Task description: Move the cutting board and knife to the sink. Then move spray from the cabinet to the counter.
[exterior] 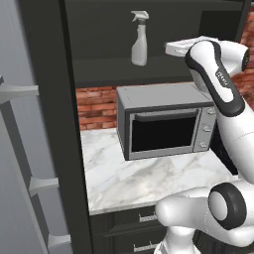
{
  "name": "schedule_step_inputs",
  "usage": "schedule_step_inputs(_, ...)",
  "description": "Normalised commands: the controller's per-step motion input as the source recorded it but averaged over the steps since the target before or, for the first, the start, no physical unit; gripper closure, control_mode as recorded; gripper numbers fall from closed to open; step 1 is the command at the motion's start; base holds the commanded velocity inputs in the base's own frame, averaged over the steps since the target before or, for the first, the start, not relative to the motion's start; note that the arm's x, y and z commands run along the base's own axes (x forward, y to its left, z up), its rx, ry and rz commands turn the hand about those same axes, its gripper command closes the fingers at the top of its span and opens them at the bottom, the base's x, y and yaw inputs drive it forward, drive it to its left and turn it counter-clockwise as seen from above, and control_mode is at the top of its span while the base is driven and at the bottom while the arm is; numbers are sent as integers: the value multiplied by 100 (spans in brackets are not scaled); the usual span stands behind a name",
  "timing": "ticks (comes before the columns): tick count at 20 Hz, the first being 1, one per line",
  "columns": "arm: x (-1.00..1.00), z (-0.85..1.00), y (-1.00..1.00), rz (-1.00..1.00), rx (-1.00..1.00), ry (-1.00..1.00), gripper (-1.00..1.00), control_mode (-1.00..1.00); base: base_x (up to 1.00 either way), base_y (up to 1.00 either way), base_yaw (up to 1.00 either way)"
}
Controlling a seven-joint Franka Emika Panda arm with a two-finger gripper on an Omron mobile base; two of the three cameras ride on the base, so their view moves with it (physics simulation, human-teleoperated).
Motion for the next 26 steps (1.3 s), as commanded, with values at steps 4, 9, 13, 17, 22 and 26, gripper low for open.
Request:
schedule_step_inputs(4, 39, 0, 6, 0, 0, 0, -100, -100, 0, 0, 0)
schedule_step_inputs(9, 49, 0, 0, 0, 0, 0, -100, -100, 0, 0, 0)
schedule_step_inputs(13, 49, 0, 0, 0, 0, 0, -100, -100, 0, 0, 0)
schedule_step_inputs(17, 50, 0, 0, 0, 0, 0, -100, -100, 0, 0, 0)
schedule_step_inputs(22, 46, 0, 1, 0, 0, 2, -100, -100, 0, 0, 0)
schedule_step_inputs(26, 38, 0, 1, 0, 0, 5, -100, -100, 0, 0, 0)
